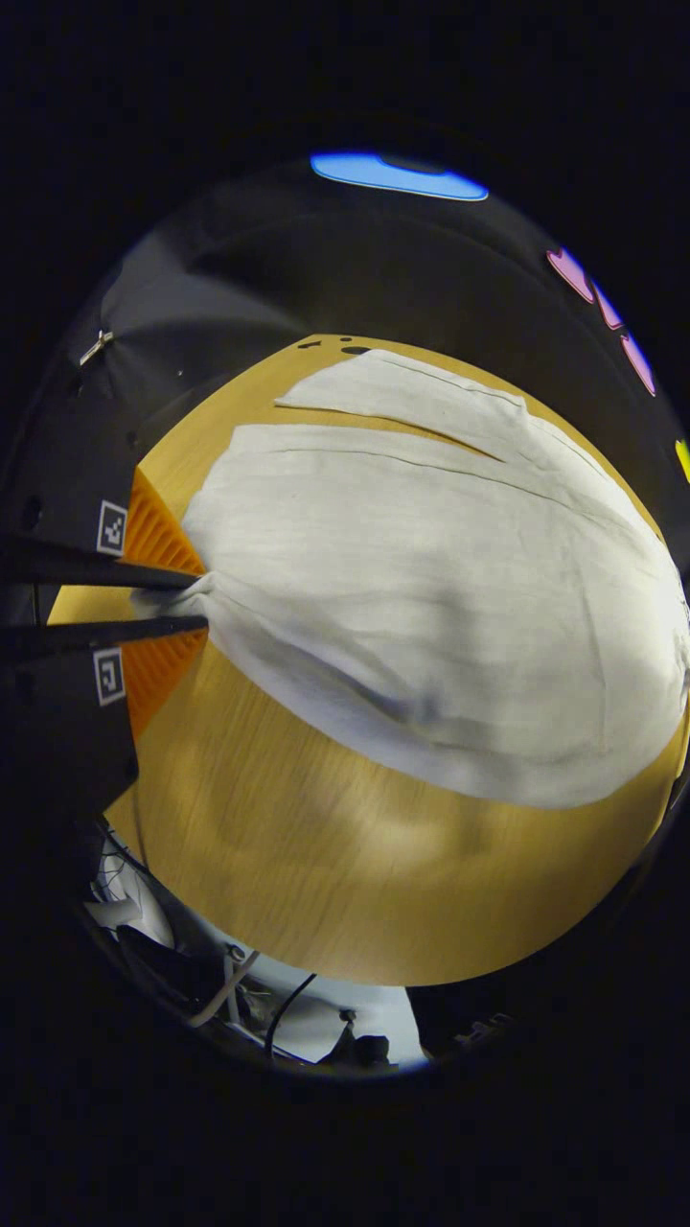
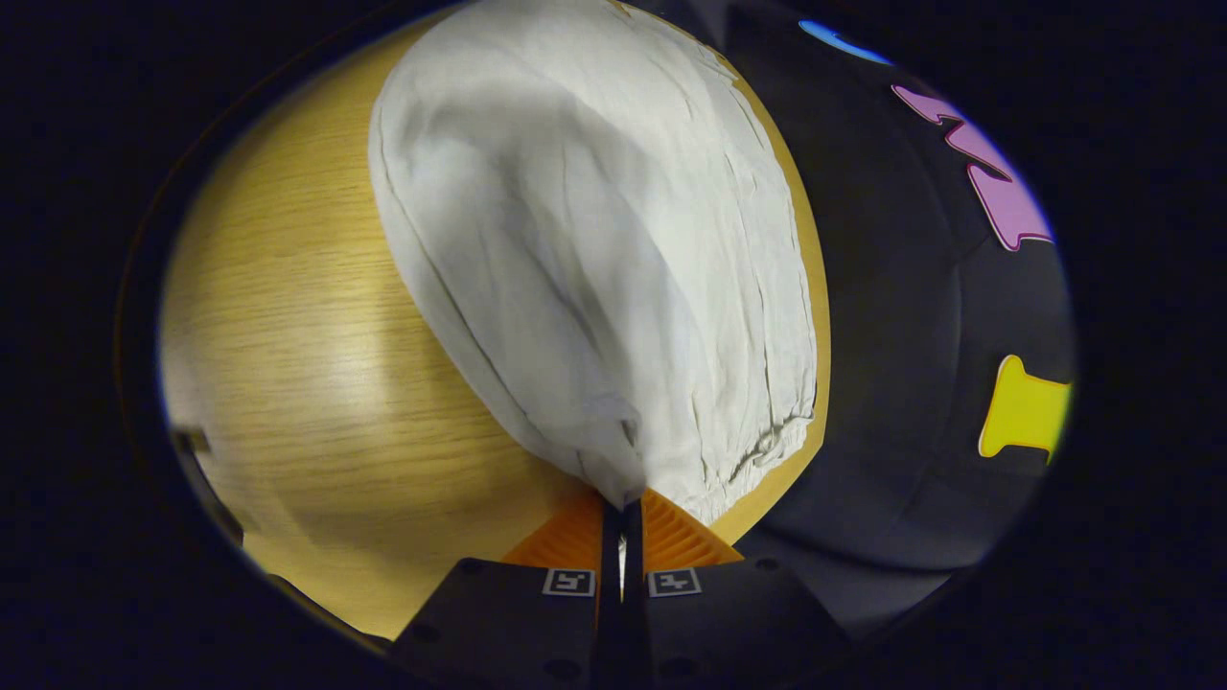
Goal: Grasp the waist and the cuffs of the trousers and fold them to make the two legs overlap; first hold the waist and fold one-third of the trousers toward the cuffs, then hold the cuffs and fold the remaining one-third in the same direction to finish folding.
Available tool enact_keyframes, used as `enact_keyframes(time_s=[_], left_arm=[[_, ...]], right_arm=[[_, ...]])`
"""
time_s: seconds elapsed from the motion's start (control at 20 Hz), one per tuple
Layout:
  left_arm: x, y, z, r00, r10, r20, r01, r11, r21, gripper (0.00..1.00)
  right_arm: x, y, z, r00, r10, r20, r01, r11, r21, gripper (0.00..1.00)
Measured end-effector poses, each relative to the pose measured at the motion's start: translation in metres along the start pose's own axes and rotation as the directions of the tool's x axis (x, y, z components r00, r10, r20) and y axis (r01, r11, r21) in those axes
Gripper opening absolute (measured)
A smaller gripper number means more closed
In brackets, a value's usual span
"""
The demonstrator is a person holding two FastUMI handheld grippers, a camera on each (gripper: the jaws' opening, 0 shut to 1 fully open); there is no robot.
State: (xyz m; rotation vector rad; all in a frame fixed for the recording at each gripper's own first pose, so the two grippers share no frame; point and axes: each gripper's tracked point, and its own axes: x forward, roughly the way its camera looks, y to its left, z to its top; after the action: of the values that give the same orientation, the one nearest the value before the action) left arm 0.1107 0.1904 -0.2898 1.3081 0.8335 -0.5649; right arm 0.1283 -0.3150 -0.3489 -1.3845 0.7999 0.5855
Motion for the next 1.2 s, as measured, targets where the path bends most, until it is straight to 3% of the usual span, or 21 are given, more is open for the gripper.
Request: enact_keyframes(time_s=[0.05,0.25,0.6,0.85,1.2], left_arm=[[0.004,0.005,0.001,1.000,0.012,-0.005,-0.012,1.000,-0.007,0.15],[0.006,0.011,0.003,0.997,0.082,-0.013,-0.082,0.996,-0.029,0.07],[0.002,0.026,0.008,0.977,0.213,-0.015,-0.214,0.970,-0.118,0.06],[-0.021,0.088,0.010,0.940,0.340,-0.008,-0.332,0.913,-0.236,0.06],[-0.037,0.185,0.039,0.877,0.481,0.020,-0.459,0.848,-0.265,0.05]], right_arm=[[0.000,0.000,0.000,1.000,-0.002,0.001,0.002,1.000,-0.004,0.05],[0.000,0.000,0.000,1.000,-0.007,-0.001,0.007,1.000,-0.015,0.05],[0.000,-0.006,-0.001,1.000,-0.001,-0.016,0.001,0.999,0.040,0.05],[-0.019,-0.030,0.002,0.997,-0.076,0.005,0.076,0.993,0.094,0.05],[-0.021,-0.114,0.008,0.978,-0.208,0.011,0.203,0.962,0.180,0.05]])
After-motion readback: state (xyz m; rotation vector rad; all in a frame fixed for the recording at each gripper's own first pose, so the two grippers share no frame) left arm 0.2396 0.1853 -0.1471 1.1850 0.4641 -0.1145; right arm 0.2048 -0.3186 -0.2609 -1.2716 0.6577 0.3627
